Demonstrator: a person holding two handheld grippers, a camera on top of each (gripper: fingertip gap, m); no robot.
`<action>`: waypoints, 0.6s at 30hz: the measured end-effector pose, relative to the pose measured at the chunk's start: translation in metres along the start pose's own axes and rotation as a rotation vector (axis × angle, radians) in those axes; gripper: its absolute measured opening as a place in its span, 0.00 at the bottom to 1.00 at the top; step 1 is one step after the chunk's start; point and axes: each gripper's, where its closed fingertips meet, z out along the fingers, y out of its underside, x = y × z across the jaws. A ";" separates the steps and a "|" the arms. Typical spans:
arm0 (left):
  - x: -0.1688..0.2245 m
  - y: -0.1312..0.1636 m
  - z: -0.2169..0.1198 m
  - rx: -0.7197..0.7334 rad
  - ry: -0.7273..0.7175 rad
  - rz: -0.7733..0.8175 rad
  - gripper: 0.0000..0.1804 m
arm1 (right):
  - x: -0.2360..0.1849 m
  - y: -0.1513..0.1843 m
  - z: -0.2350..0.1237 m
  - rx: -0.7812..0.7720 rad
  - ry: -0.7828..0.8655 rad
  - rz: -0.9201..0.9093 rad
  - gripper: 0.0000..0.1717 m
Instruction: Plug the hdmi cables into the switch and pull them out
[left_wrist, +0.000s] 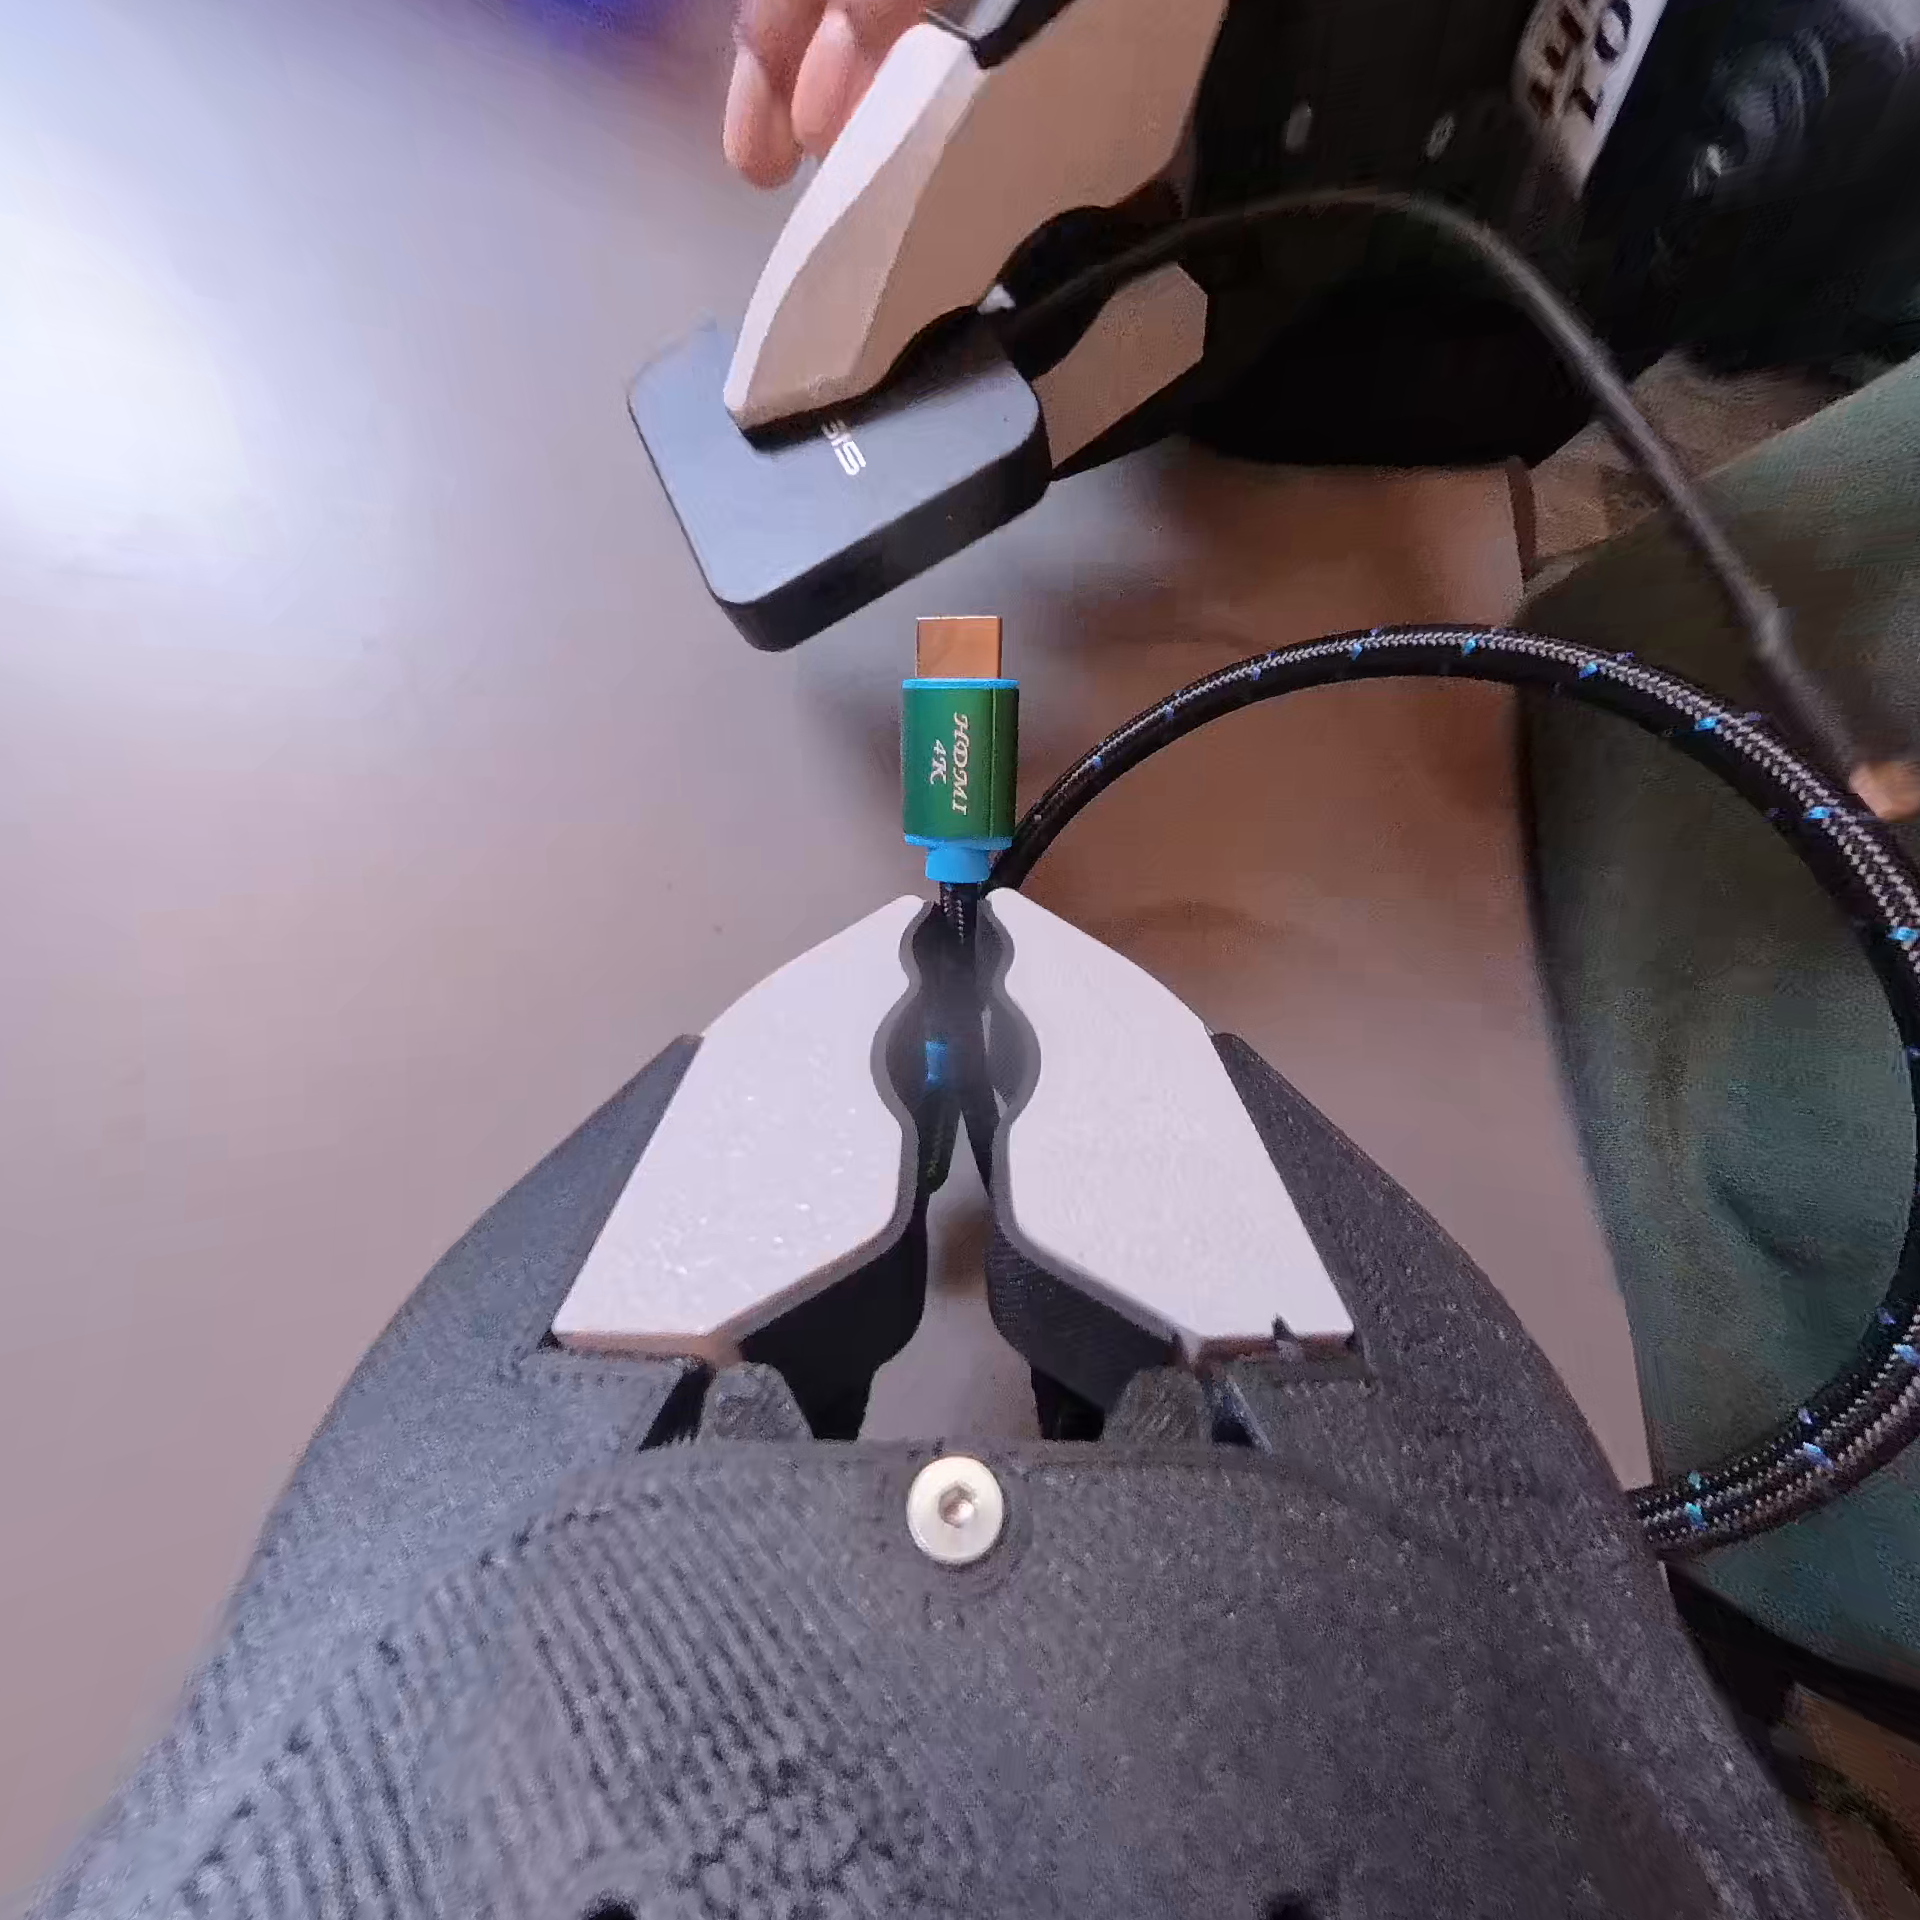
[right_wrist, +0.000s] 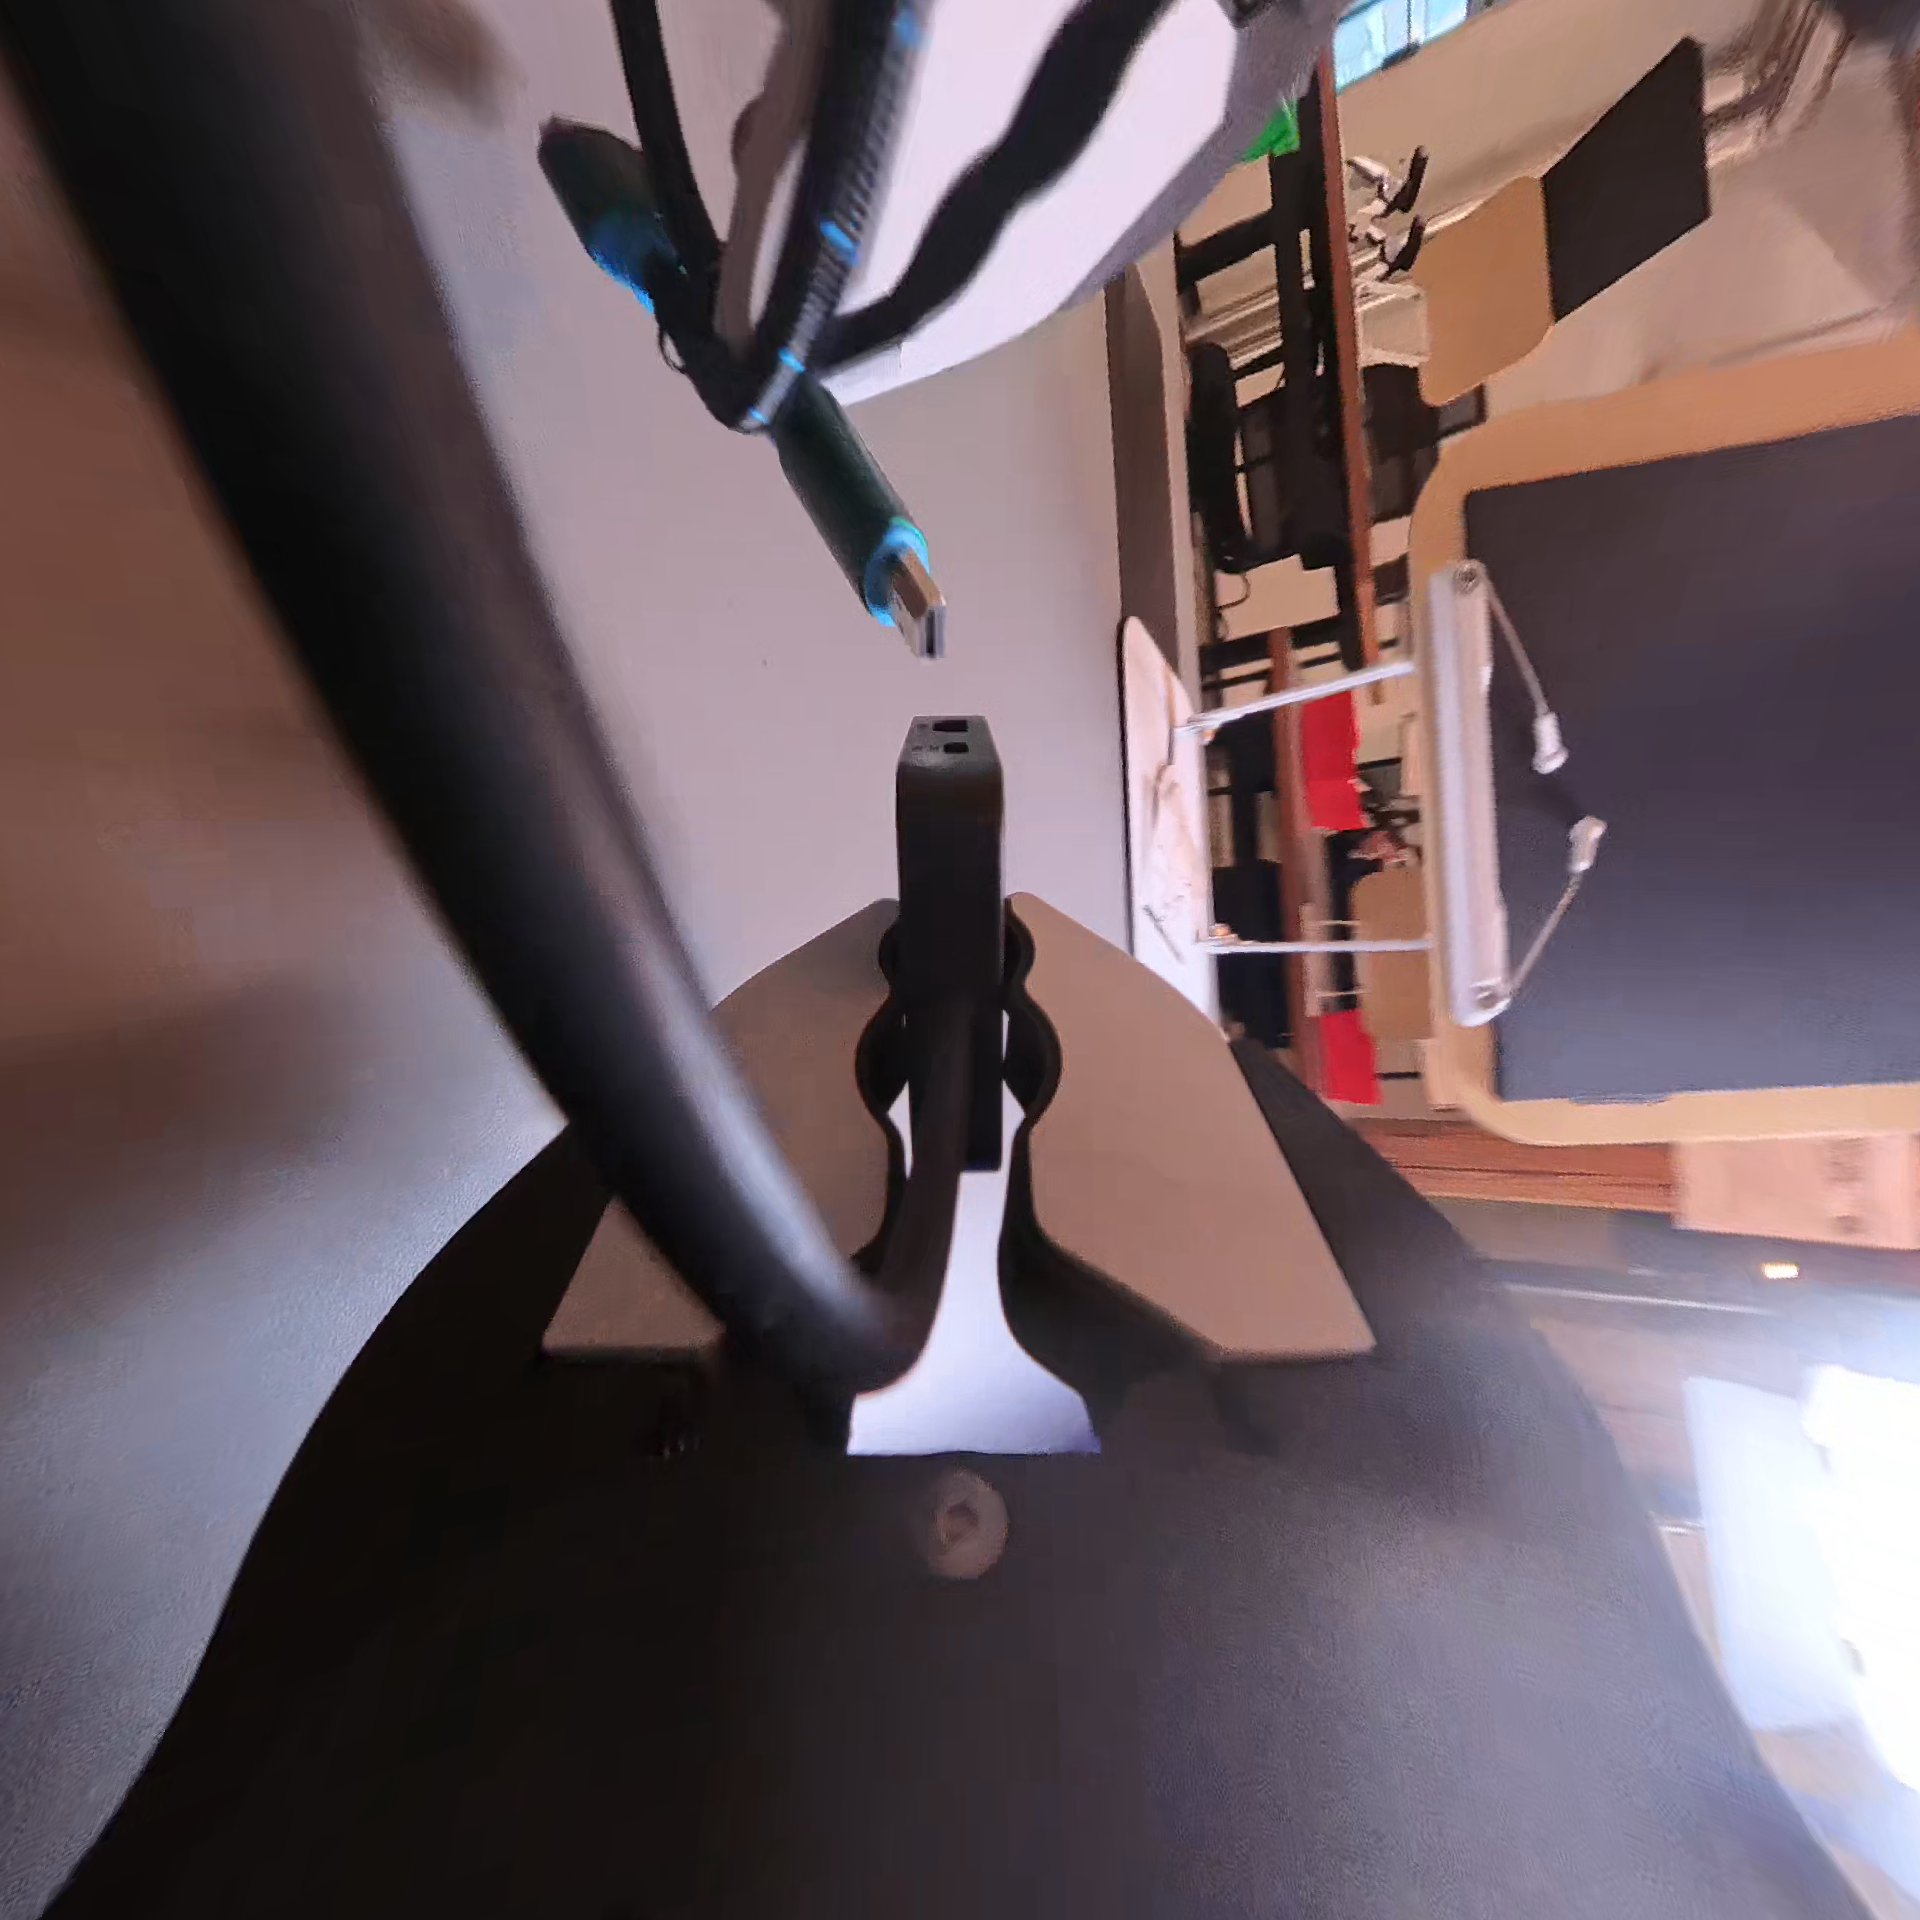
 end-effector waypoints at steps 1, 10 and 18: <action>-0.001 0.002 0.003 -0.008 0.003 -0.021 0.03 | -0.002 -0.002 0.002 -0.014 0.020 -0.056 0.08; -0.014 0.016 0.008 -0.068 -0.059 -0.121 0.03 | -0.017 -0.002 0.013 -0.108 0.037 -0.226 0.08; -0.025 0.024 0.007 -0.177 -0.237 -0.038 0.03 | -0.027 -0.017 0.011 -0.049 -0.005 -0.221 0.08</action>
